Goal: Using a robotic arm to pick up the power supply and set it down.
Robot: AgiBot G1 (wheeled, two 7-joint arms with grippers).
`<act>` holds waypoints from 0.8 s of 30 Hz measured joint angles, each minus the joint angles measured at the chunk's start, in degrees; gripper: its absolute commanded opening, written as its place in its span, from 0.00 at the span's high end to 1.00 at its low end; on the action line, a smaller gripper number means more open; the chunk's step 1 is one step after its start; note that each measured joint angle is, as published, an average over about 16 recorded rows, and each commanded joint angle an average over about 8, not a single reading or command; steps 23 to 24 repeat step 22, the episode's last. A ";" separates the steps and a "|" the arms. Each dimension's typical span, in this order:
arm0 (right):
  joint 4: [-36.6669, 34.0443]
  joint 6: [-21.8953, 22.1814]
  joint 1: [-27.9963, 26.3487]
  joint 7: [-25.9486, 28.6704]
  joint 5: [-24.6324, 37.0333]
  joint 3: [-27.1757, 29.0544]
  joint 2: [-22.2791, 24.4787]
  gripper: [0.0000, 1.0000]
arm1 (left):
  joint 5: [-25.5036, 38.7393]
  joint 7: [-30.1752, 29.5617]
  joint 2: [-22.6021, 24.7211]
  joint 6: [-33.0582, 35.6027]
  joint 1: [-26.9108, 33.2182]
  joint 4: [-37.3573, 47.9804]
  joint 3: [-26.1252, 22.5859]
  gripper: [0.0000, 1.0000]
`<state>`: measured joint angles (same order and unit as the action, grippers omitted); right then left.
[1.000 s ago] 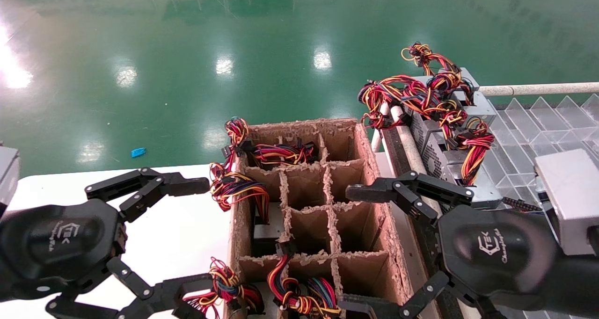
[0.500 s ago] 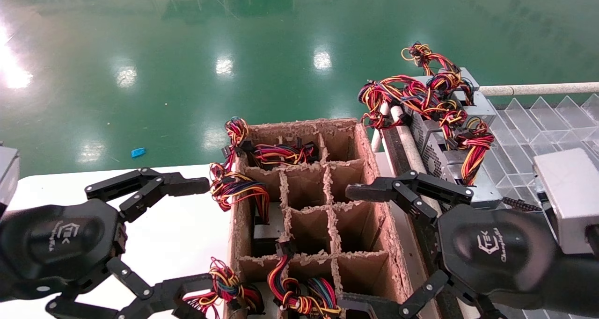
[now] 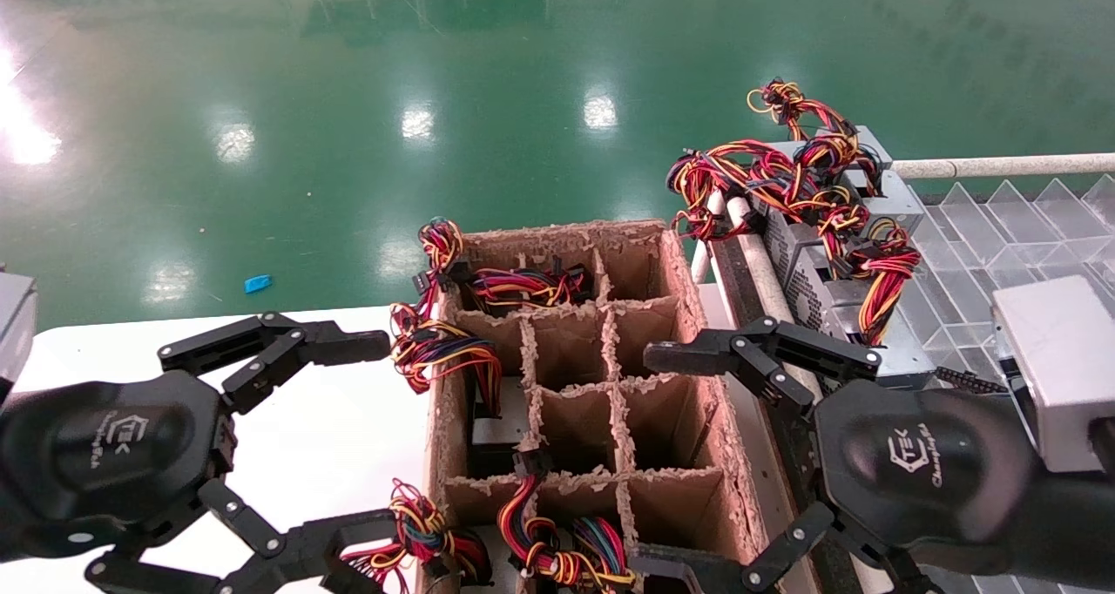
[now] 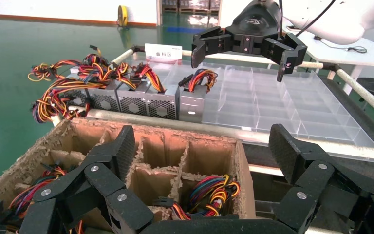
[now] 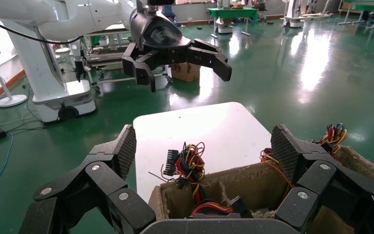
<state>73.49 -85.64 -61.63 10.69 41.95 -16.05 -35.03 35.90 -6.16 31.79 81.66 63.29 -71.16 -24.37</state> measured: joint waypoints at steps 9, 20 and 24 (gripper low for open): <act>0.00 0.00 -0.02 -0.01 0.01 0.00 0.00 0.00 | 0.00 0.00 0.00 0.00 0.00 0.00 0.00 0.00; 0.00 0.00 -0.02 -0.01 0.01 0.00 0.00 0.00 | 0.00 0.00 0.00 0.00 0.00 0.00 0.00 0.00; 0.00 0.00 -0.02 -0.01 0.02 0.00 0.00 0.00 | 0.00 0.00 0.00 0.00 0.00 0.00 0.00 0.00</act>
